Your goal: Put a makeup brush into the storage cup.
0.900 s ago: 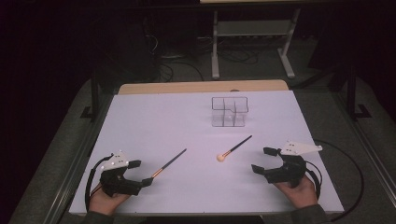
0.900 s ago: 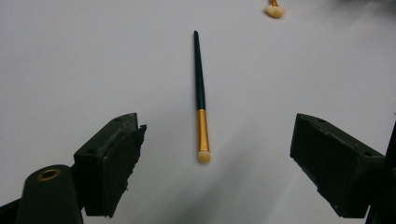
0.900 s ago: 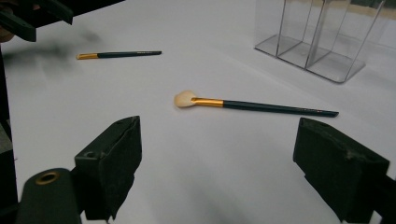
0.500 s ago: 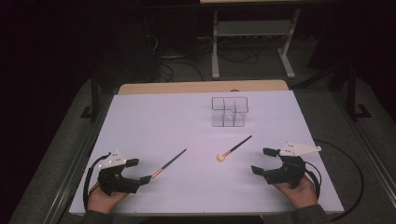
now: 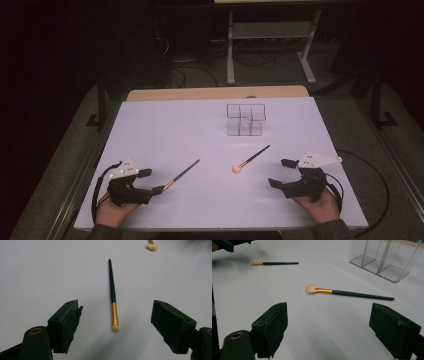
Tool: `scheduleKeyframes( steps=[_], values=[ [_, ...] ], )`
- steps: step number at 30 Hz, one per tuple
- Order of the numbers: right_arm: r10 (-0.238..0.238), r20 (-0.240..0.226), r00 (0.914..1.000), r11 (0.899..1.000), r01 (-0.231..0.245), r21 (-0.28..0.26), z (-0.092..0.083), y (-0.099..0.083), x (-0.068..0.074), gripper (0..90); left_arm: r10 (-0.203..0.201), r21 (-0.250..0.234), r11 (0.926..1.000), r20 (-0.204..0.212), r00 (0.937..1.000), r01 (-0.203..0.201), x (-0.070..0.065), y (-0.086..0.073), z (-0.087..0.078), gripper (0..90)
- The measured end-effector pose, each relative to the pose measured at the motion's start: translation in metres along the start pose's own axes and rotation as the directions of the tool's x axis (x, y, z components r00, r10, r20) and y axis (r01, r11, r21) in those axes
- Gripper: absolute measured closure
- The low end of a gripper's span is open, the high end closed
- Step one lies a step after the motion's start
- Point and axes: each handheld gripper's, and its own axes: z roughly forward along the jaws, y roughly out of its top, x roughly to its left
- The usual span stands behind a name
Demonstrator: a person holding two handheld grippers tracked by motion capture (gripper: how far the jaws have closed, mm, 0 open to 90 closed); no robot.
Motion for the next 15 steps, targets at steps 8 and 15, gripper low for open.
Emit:
scheduleKeyframes(
  steps=[8,15],
  values=[
    [-0.011,-0.003,0.9999,1.000,0.011,-0.005,0.004,0.004,0.003,14.2,0.007,0.020,0.9998,0.023,0.9997,-0.008,-0.003,0.012,0.007,30.4],
    [-0.032,-0.011,0.9994,0.999,0.032,0.007,0.006,0.005,0.005,14.3,0.002,0.064,0.9980,0.007,1.0000,-0.002,0.000,0.015,0.013,33.6]
  ],
)
